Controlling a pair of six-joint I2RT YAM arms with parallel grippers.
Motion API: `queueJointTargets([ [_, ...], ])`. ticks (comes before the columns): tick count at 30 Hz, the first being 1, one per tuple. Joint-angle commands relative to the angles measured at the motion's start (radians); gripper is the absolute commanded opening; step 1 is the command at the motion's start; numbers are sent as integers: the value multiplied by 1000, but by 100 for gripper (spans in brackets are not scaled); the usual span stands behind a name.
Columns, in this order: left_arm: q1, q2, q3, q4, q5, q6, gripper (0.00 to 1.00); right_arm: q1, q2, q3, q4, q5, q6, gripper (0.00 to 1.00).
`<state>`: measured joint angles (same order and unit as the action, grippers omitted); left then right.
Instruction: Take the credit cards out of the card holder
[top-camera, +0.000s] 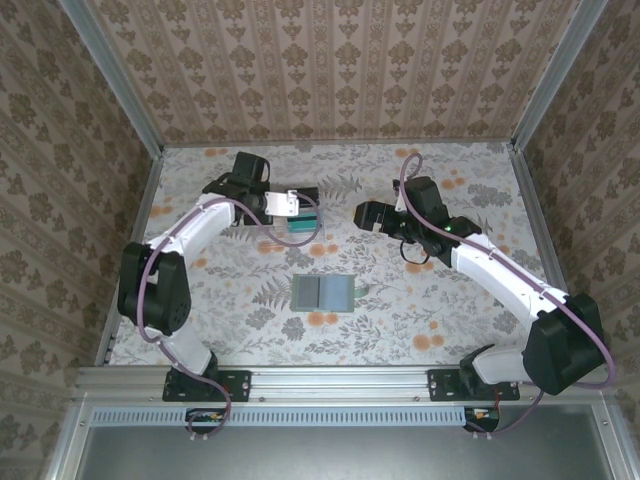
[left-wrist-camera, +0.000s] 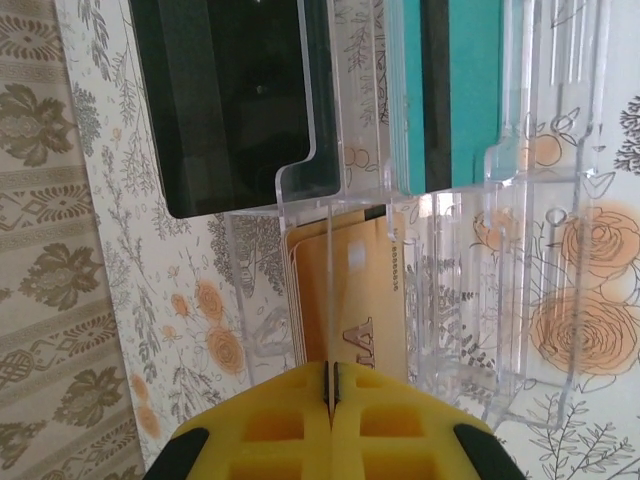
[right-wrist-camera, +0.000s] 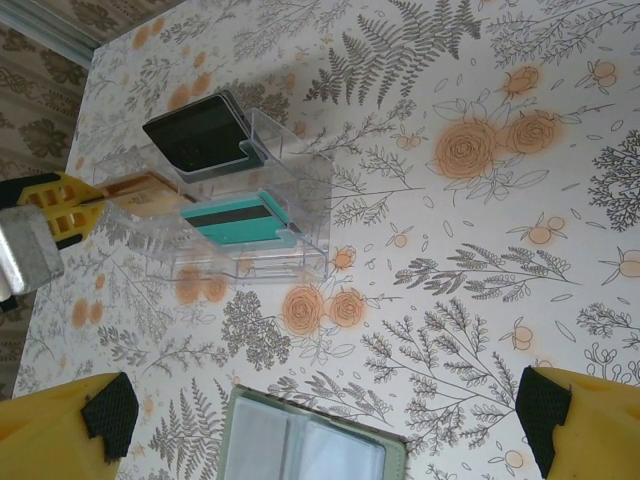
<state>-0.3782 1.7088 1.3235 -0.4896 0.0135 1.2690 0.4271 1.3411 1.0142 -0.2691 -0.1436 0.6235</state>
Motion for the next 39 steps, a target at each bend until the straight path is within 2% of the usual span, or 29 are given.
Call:
queueJointTargets([
  [1,2,29,49,-40,-14,-41,0,-8,3,-6,-11,-17,1,100],
  [23,7,111,64,-34,-54,-89,0,-14,43,-8,8,-48,25,100],
  [25,7,112,65,-21,-62,-95,17,-14,43,-12,14,-51,30,100],
  [26,7,113,64,-11,-69,-99,19,-14,43,-14,17,-53,31,100],
  [39,9,132,77,110,-163,-134,18,-14,29,-36,33,-70,56,100],
])
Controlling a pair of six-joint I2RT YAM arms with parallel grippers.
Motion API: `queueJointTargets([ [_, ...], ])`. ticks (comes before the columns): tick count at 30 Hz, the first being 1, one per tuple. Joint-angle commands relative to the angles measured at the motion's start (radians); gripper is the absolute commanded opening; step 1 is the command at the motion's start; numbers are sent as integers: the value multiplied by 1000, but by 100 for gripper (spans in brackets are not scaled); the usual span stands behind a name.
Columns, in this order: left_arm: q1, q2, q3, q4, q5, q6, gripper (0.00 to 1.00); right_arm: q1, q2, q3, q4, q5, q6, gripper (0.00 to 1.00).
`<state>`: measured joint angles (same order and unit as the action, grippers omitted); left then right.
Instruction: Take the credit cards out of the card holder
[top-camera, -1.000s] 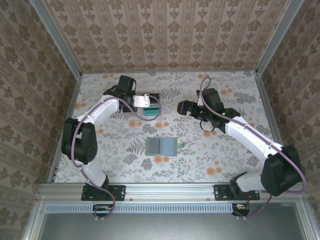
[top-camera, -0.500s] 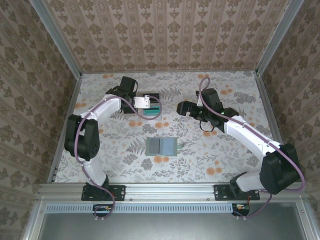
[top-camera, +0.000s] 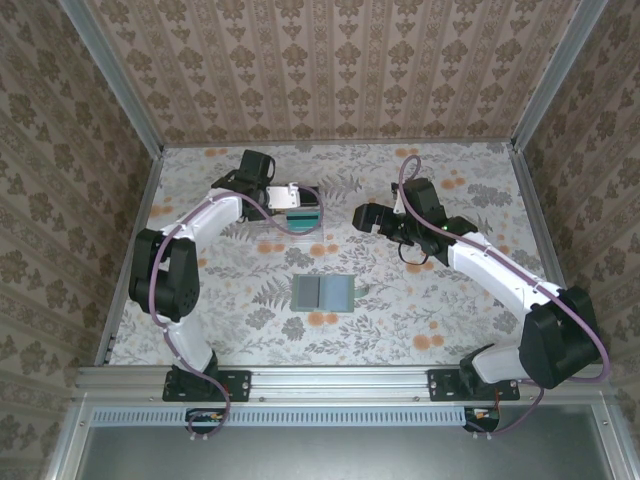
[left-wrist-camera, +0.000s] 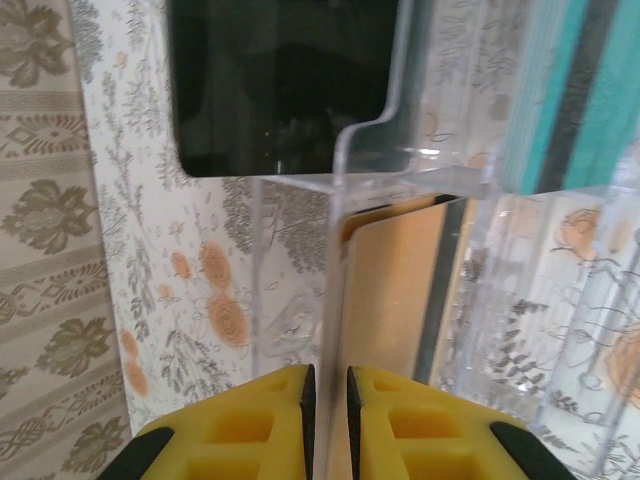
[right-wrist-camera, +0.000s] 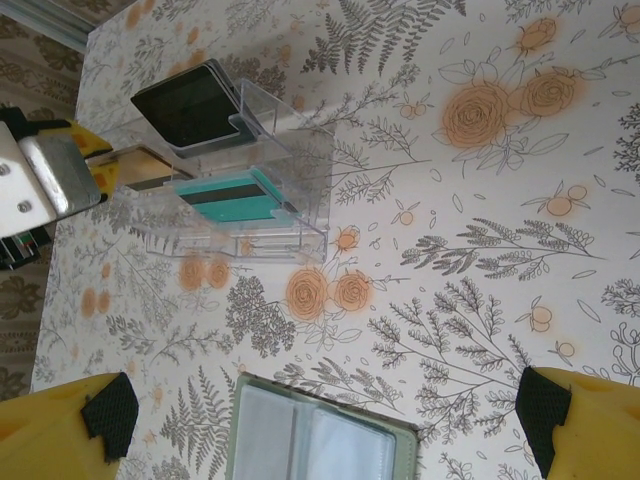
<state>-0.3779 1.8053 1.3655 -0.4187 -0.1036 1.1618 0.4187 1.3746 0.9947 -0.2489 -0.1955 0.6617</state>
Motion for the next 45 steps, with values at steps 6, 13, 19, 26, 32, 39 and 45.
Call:
queueJointTargets([
  [6,8,31,51,29,-23,-67,17,-6,-26,-31,10,-14,24,100],
  [13,-11,-98,-8,56,29,-189,18,-1,-43,-44,-7,-5,10,100],
  [19,-43,-259,-52,59,66,-495,47,40,-48,-45,-56,40,-23,100],
  [26,-73,-474,-183,63,85,-808,100,133,-50,-53,-116,119,-44,100],
  [32,-69,-624,-298,55,16,-1146,100,206,-45,-82,-122,158,-14,100],
  [39,-14,-650,-362,-101,256,-1434,100,295,9,-90,-112,190,18,98],
  [45,-26,-682,-535,-28,362,-1648,78,349,95,-104,-72,160,42,58],
])
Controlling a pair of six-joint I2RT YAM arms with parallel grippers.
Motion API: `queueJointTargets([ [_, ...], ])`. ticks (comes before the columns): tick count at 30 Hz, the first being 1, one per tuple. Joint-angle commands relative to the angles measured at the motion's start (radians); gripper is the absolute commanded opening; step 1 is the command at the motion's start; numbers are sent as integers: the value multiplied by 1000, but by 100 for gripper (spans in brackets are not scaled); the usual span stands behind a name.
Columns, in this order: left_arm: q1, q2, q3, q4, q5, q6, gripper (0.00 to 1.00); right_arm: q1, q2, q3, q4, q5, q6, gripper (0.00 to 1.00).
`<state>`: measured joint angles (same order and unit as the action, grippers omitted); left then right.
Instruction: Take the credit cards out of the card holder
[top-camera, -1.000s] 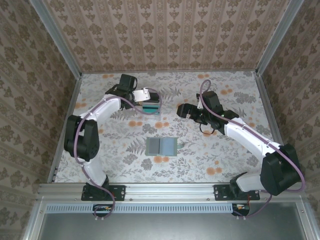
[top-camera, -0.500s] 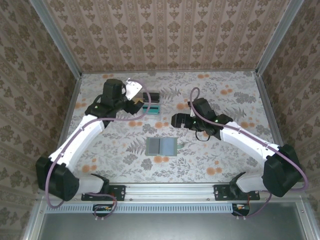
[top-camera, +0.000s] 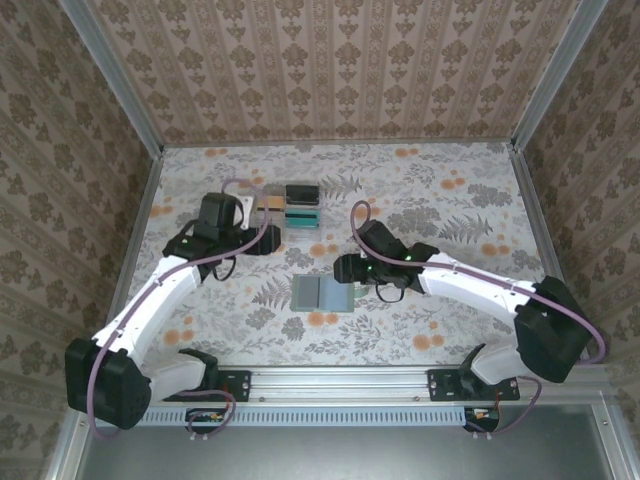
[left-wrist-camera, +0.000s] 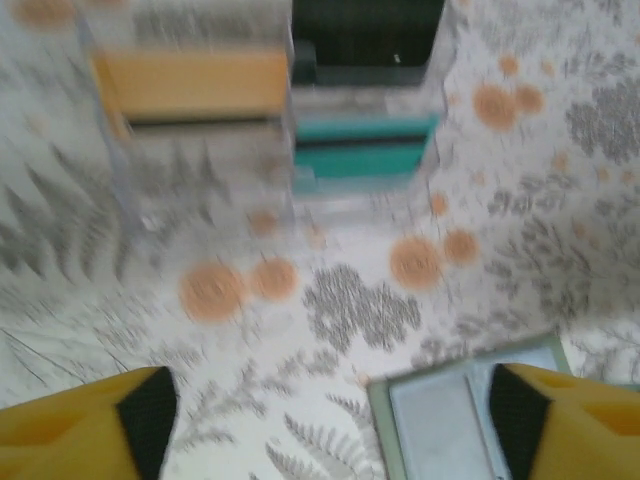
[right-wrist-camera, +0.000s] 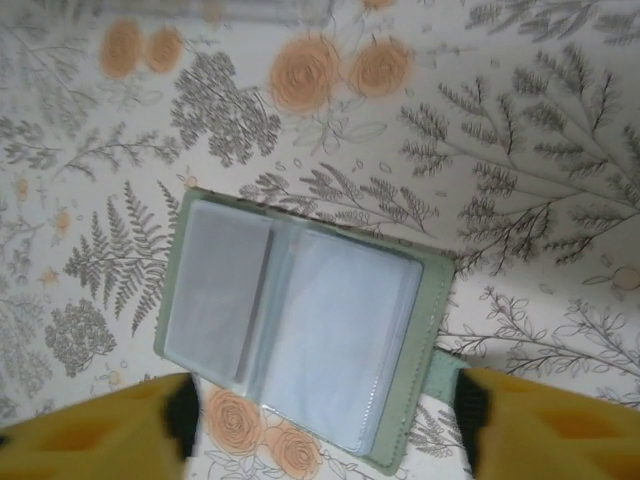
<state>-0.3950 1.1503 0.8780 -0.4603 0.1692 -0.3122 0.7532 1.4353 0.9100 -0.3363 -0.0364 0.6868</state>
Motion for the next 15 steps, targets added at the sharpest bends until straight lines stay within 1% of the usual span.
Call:
queueJointTargets([
  [1,-15,-30,-79,30,94,-220,71,21,47,-24,23,1,21,52],
  [2,-20,-31,-110,49,107,-264,66,27,59,-33,32,-1,24,44],
  [3,-25,-28,-135,68,121,-291,63,31,69,-40,40,-2,26,40],
  [4,-34,-21,-160,89,134,-320,59,35,84,-44,46,-5,27,39],
  [5,-44,-9,-180,109,147,-349,57,38,98,-46,52,-8,26,35],
  [6,-52,6,-200,130,160,-377,56,40,113,-49,55,-10,28,29],
  [7,-56,19,-217,153,165,-398,55,42,125,-48,57,-14,29,27],
  [9,-106,53,-245,212,174,-436,53,44,147,-50,60,-10,31,26],
  [15,-203,173,-232,276,164,-460,51,44,198,-44,32,19,31,23],
])
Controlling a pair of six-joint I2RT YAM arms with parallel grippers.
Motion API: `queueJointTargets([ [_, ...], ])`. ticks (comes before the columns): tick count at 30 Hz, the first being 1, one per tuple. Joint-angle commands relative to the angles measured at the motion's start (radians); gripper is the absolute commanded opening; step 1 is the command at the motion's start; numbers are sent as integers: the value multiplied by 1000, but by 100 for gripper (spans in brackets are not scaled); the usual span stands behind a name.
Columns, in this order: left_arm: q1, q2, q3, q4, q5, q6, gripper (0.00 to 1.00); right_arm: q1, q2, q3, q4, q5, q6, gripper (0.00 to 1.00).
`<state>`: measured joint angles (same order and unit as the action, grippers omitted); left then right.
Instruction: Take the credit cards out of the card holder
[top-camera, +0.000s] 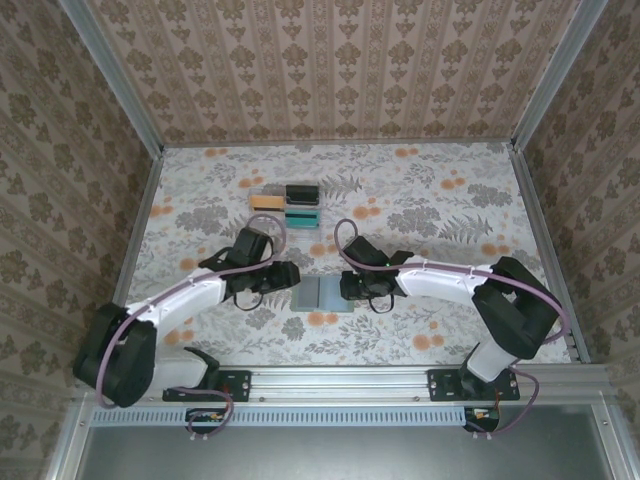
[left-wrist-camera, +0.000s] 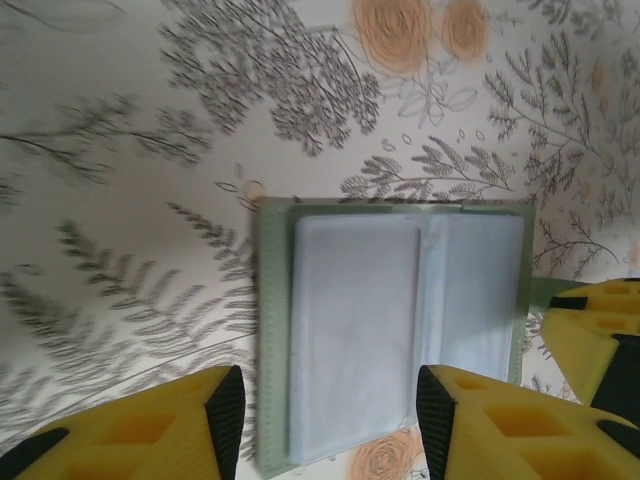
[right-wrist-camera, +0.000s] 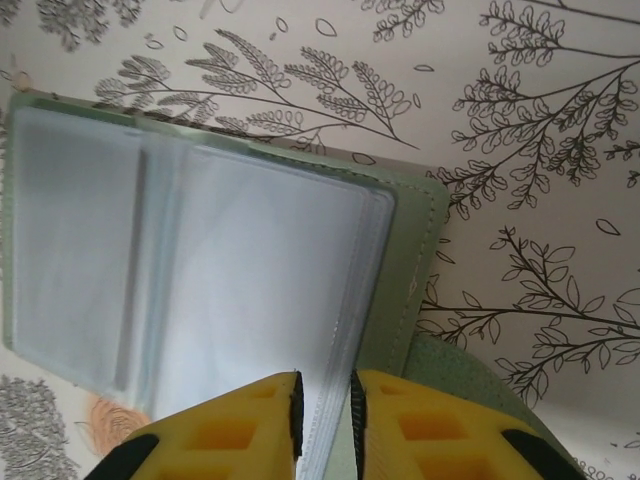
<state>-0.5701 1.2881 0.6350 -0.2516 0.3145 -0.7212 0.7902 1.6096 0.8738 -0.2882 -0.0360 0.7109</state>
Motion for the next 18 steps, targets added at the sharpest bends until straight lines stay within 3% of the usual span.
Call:
queueJointTargets([
  [1,-37,51,15,72,21,-50,51,7,30,-10,-15,22,6,24],
  [18,-83,178,31,99,63,-30,44,7,73,-16,2,8,13,23],
])
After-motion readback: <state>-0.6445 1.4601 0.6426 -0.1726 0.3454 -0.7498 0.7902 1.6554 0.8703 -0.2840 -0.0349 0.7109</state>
